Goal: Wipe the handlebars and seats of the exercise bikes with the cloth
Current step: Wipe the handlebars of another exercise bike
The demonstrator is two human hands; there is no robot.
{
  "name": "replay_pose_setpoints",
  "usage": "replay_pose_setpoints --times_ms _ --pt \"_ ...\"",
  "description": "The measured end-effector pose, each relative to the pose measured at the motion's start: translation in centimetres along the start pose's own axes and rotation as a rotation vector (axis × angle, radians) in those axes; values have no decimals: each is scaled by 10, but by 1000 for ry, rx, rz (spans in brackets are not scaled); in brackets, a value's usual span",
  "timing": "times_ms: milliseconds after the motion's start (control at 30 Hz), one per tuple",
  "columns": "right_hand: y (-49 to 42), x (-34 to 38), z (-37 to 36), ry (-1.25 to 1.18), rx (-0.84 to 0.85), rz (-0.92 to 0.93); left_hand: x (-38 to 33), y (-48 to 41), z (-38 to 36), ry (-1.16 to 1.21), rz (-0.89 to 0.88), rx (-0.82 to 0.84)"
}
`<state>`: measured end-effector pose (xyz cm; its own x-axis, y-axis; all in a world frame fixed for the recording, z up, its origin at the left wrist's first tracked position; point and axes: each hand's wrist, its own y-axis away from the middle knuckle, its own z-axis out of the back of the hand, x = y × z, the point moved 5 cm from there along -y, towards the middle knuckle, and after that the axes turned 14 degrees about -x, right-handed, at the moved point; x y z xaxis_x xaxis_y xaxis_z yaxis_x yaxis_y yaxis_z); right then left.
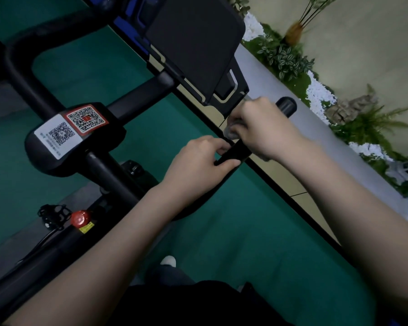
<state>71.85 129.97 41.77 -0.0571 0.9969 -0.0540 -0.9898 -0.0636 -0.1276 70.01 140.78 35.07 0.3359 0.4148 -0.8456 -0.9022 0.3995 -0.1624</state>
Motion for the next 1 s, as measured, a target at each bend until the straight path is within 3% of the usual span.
replay_pose_setpoints --times_ms 100,233,467,667,900,1000 --pt "13 7 -7 91 4 105 -1 -2 0 -13 -3 9" --pt "14 4 -6 55 -17 114 -1 -2 1 -7 -6 20" --pt "-8 -36 22 -53 -78 -81 -1 -3 3 22 8 25" --pt "0 -27 18 -77 49 65 -2 -4 2 34 22 18" --pt "-21 -45 36 -99 65 -49 0 -8 0 28 32 24" --pt "-12 -33 25 -107 129 14 -3 -9 -2 19 19 1"
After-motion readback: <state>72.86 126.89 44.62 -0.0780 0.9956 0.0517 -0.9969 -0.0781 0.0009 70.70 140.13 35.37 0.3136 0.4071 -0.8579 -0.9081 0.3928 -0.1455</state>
